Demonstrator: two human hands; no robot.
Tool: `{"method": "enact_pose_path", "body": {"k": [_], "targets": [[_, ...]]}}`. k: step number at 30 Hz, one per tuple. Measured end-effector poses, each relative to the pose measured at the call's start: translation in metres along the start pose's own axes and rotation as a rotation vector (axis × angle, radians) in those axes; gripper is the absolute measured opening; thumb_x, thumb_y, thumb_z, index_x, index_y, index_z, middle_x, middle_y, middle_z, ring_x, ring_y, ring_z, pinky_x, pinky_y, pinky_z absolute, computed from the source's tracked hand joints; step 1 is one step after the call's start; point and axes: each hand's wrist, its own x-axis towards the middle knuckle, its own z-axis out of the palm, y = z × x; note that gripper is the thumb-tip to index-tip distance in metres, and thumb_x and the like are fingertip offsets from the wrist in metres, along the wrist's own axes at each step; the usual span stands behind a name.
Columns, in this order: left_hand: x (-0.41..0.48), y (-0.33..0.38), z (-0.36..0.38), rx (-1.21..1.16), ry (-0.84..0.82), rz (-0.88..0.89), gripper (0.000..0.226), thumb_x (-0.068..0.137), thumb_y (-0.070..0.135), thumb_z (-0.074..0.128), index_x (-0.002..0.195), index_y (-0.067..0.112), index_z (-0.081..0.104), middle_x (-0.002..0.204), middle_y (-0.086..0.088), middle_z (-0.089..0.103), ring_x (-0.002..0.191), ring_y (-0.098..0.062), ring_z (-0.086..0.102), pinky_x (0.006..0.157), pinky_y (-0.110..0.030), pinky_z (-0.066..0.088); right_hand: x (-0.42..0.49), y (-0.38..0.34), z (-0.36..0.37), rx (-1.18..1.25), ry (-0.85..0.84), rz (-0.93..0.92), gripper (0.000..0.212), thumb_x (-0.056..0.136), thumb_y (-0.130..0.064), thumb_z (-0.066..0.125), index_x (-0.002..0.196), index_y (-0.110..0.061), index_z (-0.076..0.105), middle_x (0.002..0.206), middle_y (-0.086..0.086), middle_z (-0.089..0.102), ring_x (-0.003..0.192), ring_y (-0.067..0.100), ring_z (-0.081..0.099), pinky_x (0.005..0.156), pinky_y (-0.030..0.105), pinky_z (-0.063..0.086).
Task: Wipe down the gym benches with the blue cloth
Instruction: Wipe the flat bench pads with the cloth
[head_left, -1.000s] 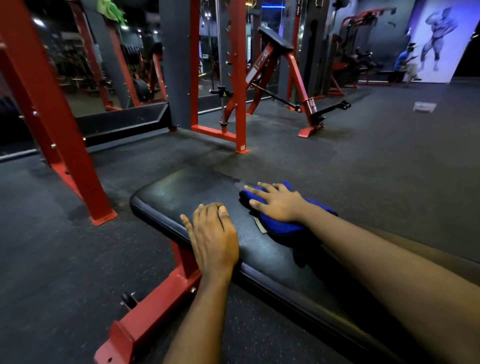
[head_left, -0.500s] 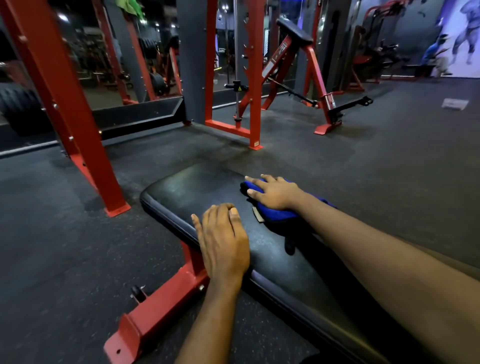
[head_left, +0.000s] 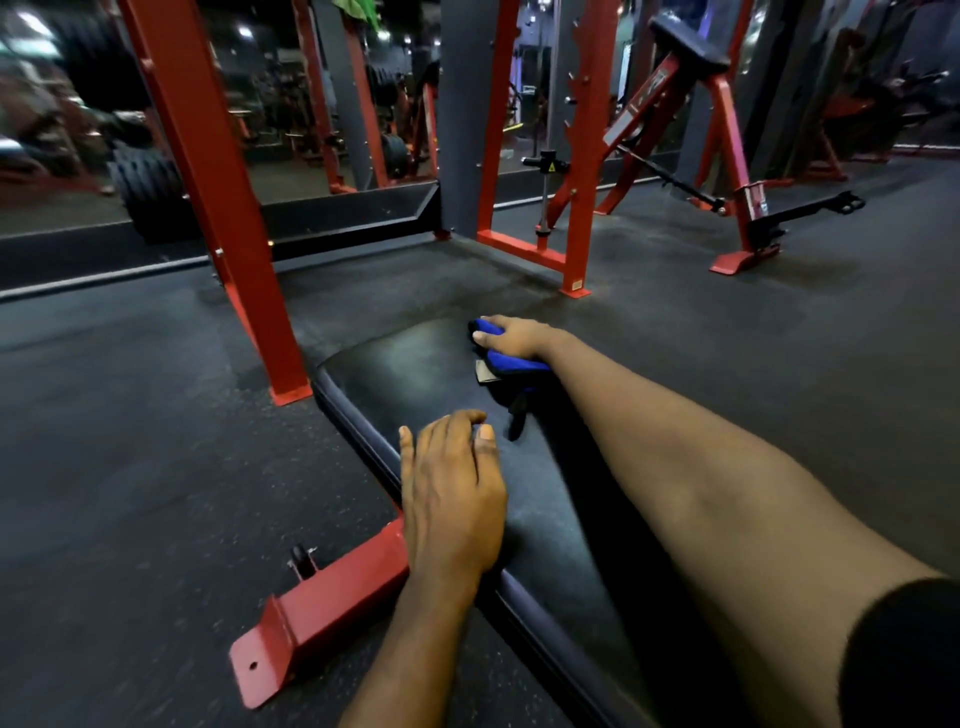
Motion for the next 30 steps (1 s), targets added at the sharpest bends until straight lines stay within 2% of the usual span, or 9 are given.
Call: {"method": "enact_pose_path", "body": {"k": [4, 9, 12, 15, 18, 22, 27, 30], "targets": [[-0.001, 0.003, -0.002, -0.002, 0.012, -0.019, 0.027, 0.102, 0.029, 0.038, 0.117, 0.023, 0.060, 0.116, 0.009, 0.061, 0.117, -0.007, 0.048, 0.123, -0.037, 0.009, -0.022, 0.024, -0.005, 0.126, -0.017, -0.051, 0.063, 0.096, -0.057, 0.051, 0.152, -0.033, 0.035, 0.156, 0.002, 0.040, 0.141, 0.026, 0.040, 0.118, 0.037, 0.028], [-0.005, 0.007, -0.005, -0.009, 0.022, -0.034, 0.024, 0.101, 0.025, 0.043, 0.115, 0.021, 0.061, 0.115, 0.007, 0.062, 0.116, -0.009, 0.050, 0.122, -0.035, 0.009, -0.070, 0.068, -0.004, 0.188, -0.011, -0.060, 0.056, 0.097, -0.050, 0.054, 0.149, -0.032, 0.042, 0.148, 0.000, 0.050, 0.134, 0.022, 0.048, 0.112, 0.030, 0.032], [-0.004, 0.008, -0.006, 0.004, 0.016, -0.036, 0.023, 0.101, 0.025, 0.044, 0.115, 0.020, 0.062, 0.114, 0.006, 0.062, 0.115, -0.011, 0.051, 0.122, -0.036, 0.010, -0.086, 0.088, -0.002, 0.210, -0.031, -0.025, 0.053, 0.097, -0.052, 0.054, 0.145, -0.031, 0.049, 0.143, 0.000, 0.056, 0.128, 0.021, 0.053, 0.110, 0.031, 0.035], [-0.003, 0.008, -0.006, 0.021, 0.013, -0.025, 0.023, 0.101, 0.025, 0.044, 0.114, 0.020, 0.062, 0.113, 0.007, 0.062, 0.114, -0.010, 0.051, 0.122, -0.034, 0.011, -0.076, 0.081, -0.002, 0.154, -0.026, 0.026, 0.054, 0.099, -0.055, 0.046, 0.138, -0.019, 0.054, 0.142, 0.009, 0.055, 0.129, 0.027, 0.052, 0.107, 0.034, 0.036], [-0.002, 0.005, -0.003, 0.039, 0.002, -0.019, 0.025, 0.102, 0.028, 0.041, 0.116, 0.021, 0.061, 0.114, 0.009, 0.061, 0.115, -0.007, 0.050, 0.121, -0.030, 0.011, -0.047, 0.055, -0.002, 0.062, 0.010, 0.060, 0.060, 0.103, -0.054, 0.037, 0.144, -0.012, 0.048, 0.151, 0.016, 0.045, 0.137, 0.034, 0.043, 0.109, 0.035, 0.032], [0.001, 0.001, 0.000, 0.030, 0.003, -0.006, 0.035, 0.098, 0.037, 0.033, 0.118, 0.025, 0.060, 0.114, 0.014, 0.059, 0.114, 0.000, 0.048, 0.120, -0.028, 0.016, 0.015, 0.013, -0.001, 0.017, 0.015, 0.020, 0.065, 0.102, -0.056, 0.035, 0.151, -0.012, 0.037, 0.157, 0.015, 0.034, 0.143, 0.035, 0.035, 0.115, 0.039, 0.028], [0.002, -0.003, 0.004, -0.003, 0.038, -0.036, 0.038, 0.097, 0.037, 0.032, 0.120, 0.026, 0.060, 0.113, 0.020, 0.055, 0.107, 0.022, 0.032, 0.117, -0.034, 0.027, 0.078, -0.030, 0.003, -0.009, 0.007, -0.047, 0.070, 0.098, -0.061, 0.040, 0.155, -0.023, 0.030, 0.160, 0.011, 0.030, 0.144, 0.035, 0.033, 0.118, 0.042, 0.028], [0.003, -0.001, 0.005, -0.017, 0.070, -0.068, 0.036, 0.096, 0.034, 0.035, 0.118, 0.022, 0.061, 0.108, 0.017, 0.055, 0.105, 0.006, 0.045, 0.109, -0.042, 0.037, 0.085, -0.028, 0.007, -0.018, -0.001, -0.067, 0.071, 0.095, -0.066, 0.039, 0.155, -0.030, 0.027, 0.161, 0.008, 0.029, 0.145, 0.034, 0.032, 0.119, 0.043, 0.026]]}}
